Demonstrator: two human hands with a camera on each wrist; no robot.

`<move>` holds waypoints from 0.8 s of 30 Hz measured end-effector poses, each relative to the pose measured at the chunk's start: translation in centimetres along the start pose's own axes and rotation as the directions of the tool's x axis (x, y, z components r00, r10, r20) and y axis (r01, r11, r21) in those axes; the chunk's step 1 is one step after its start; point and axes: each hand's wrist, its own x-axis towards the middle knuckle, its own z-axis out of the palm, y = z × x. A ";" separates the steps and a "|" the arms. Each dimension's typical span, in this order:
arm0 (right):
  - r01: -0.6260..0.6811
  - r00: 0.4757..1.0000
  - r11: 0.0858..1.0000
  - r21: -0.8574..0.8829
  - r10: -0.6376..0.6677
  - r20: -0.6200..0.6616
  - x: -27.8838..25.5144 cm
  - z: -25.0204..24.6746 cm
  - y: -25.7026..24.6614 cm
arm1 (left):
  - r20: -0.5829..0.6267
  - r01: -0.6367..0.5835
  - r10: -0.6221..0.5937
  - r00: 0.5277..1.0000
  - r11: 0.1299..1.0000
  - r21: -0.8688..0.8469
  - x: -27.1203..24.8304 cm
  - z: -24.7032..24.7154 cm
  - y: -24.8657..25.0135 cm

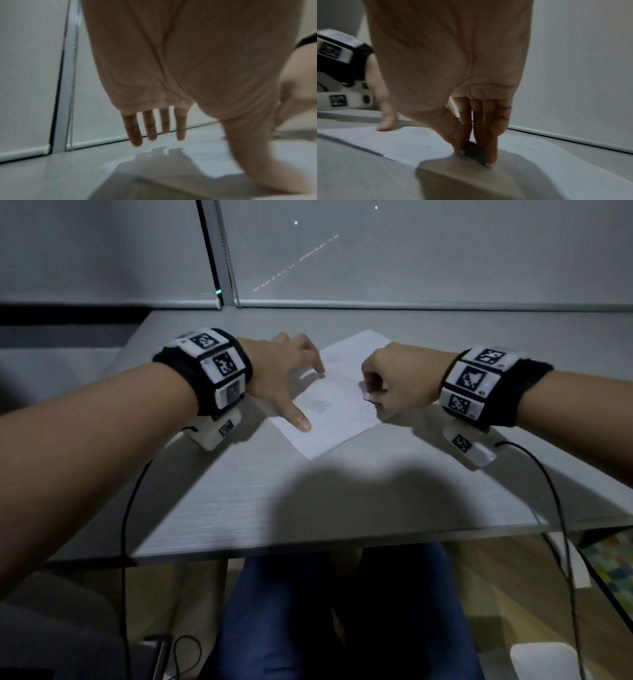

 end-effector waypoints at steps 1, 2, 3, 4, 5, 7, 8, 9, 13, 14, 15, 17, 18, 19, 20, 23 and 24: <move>-0.017 0.999 0.999 -0.036 0.019 0.038 -0.5 -0.1 0.0 | 0.003 0.017 -0.017 1.000 1.000 0.015 -0.1 -0.1 -0.5; -0.028 0.996 0.997 -0.065 0.033 0.082 -1.1 -0.4 -0.1 | 0.020 0.037 -0.037 0.999 0.999 0.011 -0.3 -0.2 -0.9; -0.034 0.991 0.996 -0.086 0.045 0.125 -1.4 -0.8 -0.2 | 0.045 0.048 -0.048 0.998 0.999 -0.001 -0.4 -0.2 -1.2; -0.029 0.987 0.995 -0.099 0.044 0.155 -1.5 -1.2 -0.4 | 0.069 0.049 -0.048 0.997 0.999 -0.020 -0.5 0.0 -1.4; -0.012 0.986 0.996 -0.093 0.027 0.162 -1.4 -1.7 -0.6 | 0.088 0.045 -0.041 0.995 0.998 -0.038 -0.5 0.1 -1.4; 0.037 0.995 0.999 -0.013 -0.036 0.097 -0.5 -2.4 -1.3 | 0.119 0.046 -0.039 0.992 0.997 -0.056 -0.6 0.2 -1.2; 0.071 0.996 0.996 0.051 -0.073 0.043 0.1 -2.5 -1.8 | 0.128 0.048 -0.040 0.991 0.997 -0.057 -0.5 0.2 -1.0; 0.102 0.995 0.988 0.114 -0.103 -0.005 0.8 -2.5 -2.3 | 0.132 0.048 -0.040 0.990 0.997 -0.058 -0.4 0.2 -0.8; 0.119 0.990 0.968 0.222 -0.099 -0.100 2.9 -0.6 -3.8 | 0.146 0.080 -0.067 0.987 0.993 -0.086 0.3 0.1 -0.8; 0.115 0.990 0.969 0.220 -0.094 -0.104 3.2 -0.1 -3.9 | 0.147 0.090 -0.076 0.986 0.992 -0.091 0.6 0.1 -0.9; 0.116 0.990 0.970 0.216 -0.095 -0.104 3.3 0.3 -4.0 | 0.149 0.094 -0.080 0.986 0.991 -0.096 0.8 0.2 -0.9; 0.136 0.987 0.970 0.200 -0.115 -0.116 3.5 0.8 -4.1 | 0.155 0.078 -0.062 0.986 0.992 -0.101 1.0 0.3 -0.9; 0.148 0.985 0.971 0.189 -0.127 -0.119 3.5 0.8 -4.2 | 0.164 0.073 -0.056 0.985 0.992 -0.103 1.1 0.4 -0.8; 0.158 0.983 0.971 0.179 -0.138 -0.119 3.5 0.8 -4.2 | 0.175 0.074 -0.056 0.983 0.992 -0.101 1.1 0.3 -0.8; 0.163 0.983 0.971 0.172 -0.144 -0.117 3.5 0.8 -4.2 | 0.186 0.078 -0.060 0.981 0.992 -0.095 1.3 0.1 -0.7; 0.181 0.981 0.964 0.197 -0.164 -0.099 3.5 0.9 -4.0 | 0.208 0.090 -0.074 0.975 0.994 -0.068 1.6 -0.4 -0.1; 0.190 0.980 0.958 0.217 -0.174 -0.093 3.4 0.8 -3.9 | 0.212 0.095 -0.081 0.974 0.994 -0.060 1.6 -0.5 0.1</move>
